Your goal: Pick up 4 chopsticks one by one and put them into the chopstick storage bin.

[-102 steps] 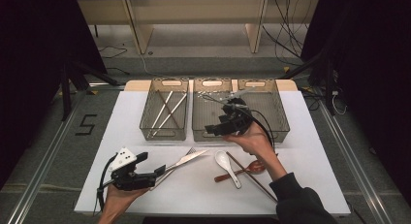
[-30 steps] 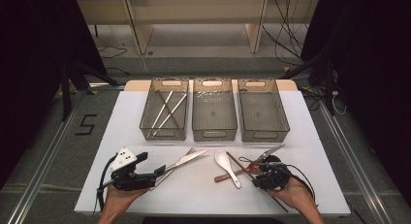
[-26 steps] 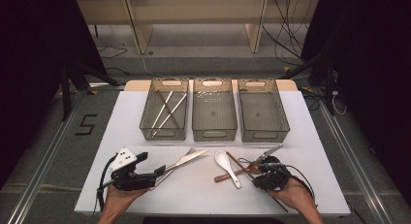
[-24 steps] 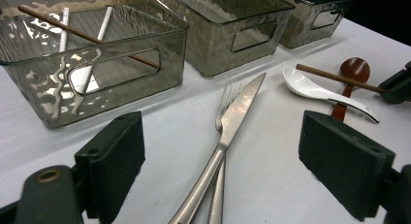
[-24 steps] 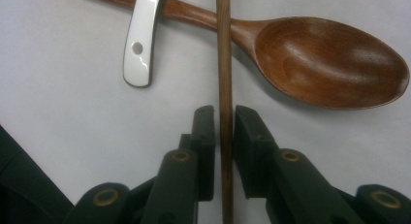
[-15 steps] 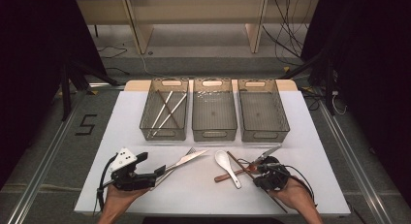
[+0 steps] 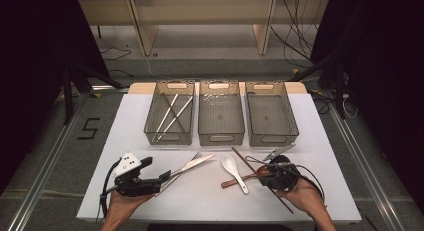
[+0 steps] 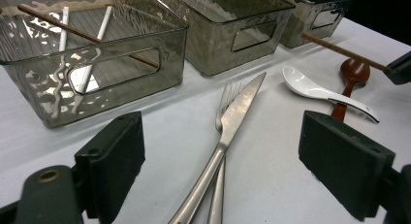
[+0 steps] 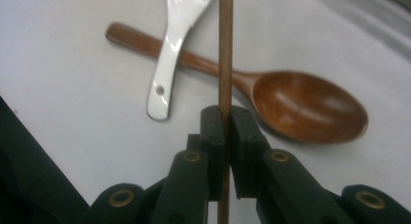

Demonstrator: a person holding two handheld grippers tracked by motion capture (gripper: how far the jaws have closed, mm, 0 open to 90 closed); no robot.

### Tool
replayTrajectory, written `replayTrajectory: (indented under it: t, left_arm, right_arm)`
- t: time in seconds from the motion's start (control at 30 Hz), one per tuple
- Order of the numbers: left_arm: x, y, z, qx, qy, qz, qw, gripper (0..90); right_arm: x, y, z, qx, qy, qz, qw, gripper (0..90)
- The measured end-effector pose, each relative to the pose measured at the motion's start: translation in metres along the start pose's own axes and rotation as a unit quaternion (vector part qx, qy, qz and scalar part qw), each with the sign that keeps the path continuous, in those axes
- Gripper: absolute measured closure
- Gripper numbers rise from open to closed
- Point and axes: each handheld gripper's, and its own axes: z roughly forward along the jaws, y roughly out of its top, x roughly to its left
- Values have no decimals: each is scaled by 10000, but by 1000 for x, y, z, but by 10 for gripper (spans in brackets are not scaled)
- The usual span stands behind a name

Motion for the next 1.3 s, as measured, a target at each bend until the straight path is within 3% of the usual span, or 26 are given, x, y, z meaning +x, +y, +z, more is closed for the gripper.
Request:
replayTrajectory:
  t: [0.3, 0.63, 0.9, 1.3]
  left_arm:
    - [0, 0, 0, -7, -2, -17, 10000, 163]
    - [0, 0, 0, -22, -26, -26, 10000, 163]
    - [0, 0, 1, -17, -33, -37, 10000, 163]
    - [1, 0, 1, -29, -36, -70, 10000, 163]
  right_arm:
    - [6, 35, -4, -400, 187, -29, 9990, 856]
    - [18, 88, 3, -810, 550, -106, 9951, 855]
    - [23, 133, 11, -960, 578, -126, 9936, 855]
    - [23, 190, 30, -950, 551, 38, 9939, 855]
